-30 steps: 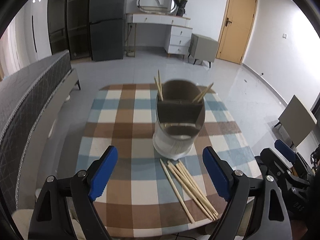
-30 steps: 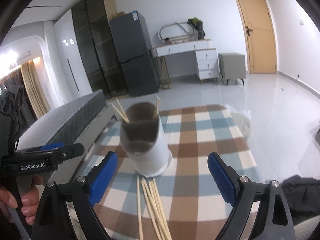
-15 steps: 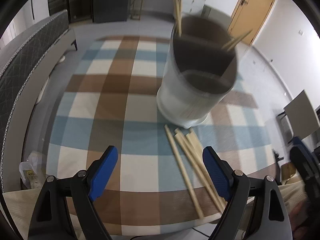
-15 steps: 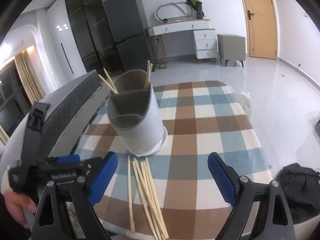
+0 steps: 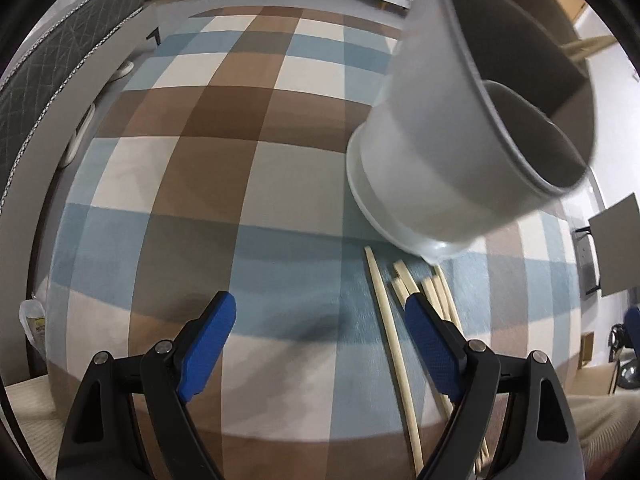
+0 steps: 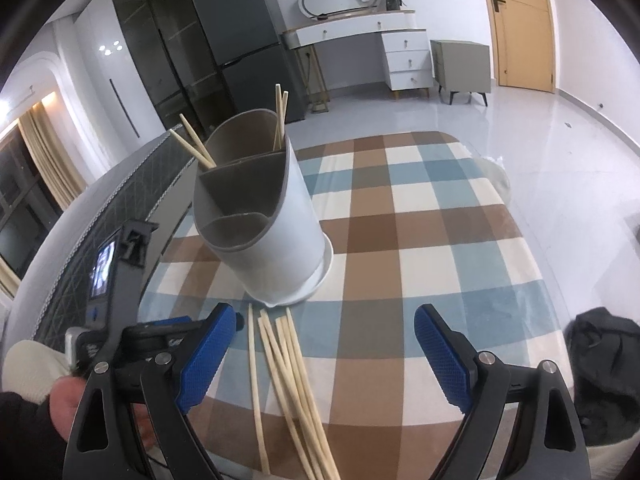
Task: Organize utensils
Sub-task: 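Lower the open right gripper back toward the chopstick pile, then close the right gripper on a single chopstick from the pile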
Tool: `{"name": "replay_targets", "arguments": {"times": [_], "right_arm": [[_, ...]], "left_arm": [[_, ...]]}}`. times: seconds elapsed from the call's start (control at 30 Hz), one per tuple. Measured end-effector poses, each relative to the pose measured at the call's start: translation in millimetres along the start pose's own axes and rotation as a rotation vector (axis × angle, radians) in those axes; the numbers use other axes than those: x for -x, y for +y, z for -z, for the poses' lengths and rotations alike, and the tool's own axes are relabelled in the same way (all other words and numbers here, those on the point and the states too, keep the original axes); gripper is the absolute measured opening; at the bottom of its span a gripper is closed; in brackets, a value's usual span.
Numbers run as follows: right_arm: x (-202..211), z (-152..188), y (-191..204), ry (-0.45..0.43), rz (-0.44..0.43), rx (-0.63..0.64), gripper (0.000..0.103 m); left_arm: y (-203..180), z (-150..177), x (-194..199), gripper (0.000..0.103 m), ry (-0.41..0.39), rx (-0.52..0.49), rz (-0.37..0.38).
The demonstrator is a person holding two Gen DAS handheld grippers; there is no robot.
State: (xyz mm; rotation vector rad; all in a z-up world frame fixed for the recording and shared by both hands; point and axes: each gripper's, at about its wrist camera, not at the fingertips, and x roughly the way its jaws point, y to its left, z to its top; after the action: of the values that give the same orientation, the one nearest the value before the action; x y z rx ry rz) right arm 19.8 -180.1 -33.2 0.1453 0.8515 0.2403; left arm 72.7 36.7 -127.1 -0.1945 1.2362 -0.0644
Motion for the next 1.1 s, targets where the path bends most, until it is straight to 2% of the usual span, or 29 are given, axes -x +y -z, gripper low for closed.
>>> {"name": "replay_targets", "arguments": {"times": [0.1, 0.33, 0.37, 0.4, 0.43, 0.53, 0.57, 0.6, 0.63, 0.7, 0.83, 0.97, 1.03, 1.1], "right_arm": [[-0.4, 0.2, -1.1, 0.008, -0.004, -0.001, 0.089], [-1.3, -0.5, -10.5, 0.028, -0.022, -0.055, 0.088], [-1.3, -0.9, -11.4, 0.029, -0.023, -0.059, 0.088], [-1.1, -0.9, -11.6, 0.029, -0.024, -0.061, 0.088], [-1.4, -0.9, -11.7, 0.032, -0.025, -0.061, 0.088], [-1.7, -0.5, -11.7, 0.037, -0.024, -0.059, 0.088], [-1.7, -0.8, -12.1, 0.037, -0.025, -0.062, 0.088], [-1.5, -1.0, -12.2, 0.037, -0.025, -0.065, 0.088], [-1.3, -1.4, -12.0, 0.038, -0.026, -0.067, 0.088], [-0.8, -1.7, -11.0, 0.036, -0.028, -0.066, 0.088], [0.6, -1.3, -6.3, 0.032, -0.023, -0.049, 0.088], [-0.3, -1.1, -2.9, 0.037, -0.029, -0.039, 0.088], [-2.7, 0.3, 0.2, 0.053, -0.044, -0.033, 0.086], [-6.0, 2.6, 3.0, 0.074, -0.060, -0.032, 0.078]], "left_arm": [[-4.3, -1.7, -2.9, 0.083, -0.003, 0.003, -0.014], [-16.8, -1.0, -11.9, 0.081, -0.016, -0.049, -0.104], [-18.2, -0.6, -11.7, 0.079, -0.024, -0.057, -0.113], [-20.3, 0.1, -11.5, 0.072, -0.027, -0.067, -0.131], [-22.0, -0.2, -11.4, 0.071, -0.030, -0.082, -0.150], [-26.3, 2.8, -6.2, 0.046, -0.029, -0.102, -0.135], [-27.7, 3.9, -4.6, 0.032, -0.029, -0.110, -0.131], [-29.0, 5.8, -2.7, 0.022, -0.029, -0.122, -0.127], [-29.1, 7.7, -1.5, 0.018, -0.029, -0.123, -0.124], [-27.9, 9.7, -1.1, 0.004, -0.026, -0.119, -0.113], [-19.5, 8.1, -2.3, 0.000, -0.014, -0.074, -0.062], [-3.8, 6.9, 8.5, 0.000, -0.027, 0.013, -0.005], [-0.5, 8.3, 19.0, 0.000, -0.050, 0.031, 0.011], [-0.7, 11.0, 33.2, 0.000, -0.085, 0.024, 0.019]]}}
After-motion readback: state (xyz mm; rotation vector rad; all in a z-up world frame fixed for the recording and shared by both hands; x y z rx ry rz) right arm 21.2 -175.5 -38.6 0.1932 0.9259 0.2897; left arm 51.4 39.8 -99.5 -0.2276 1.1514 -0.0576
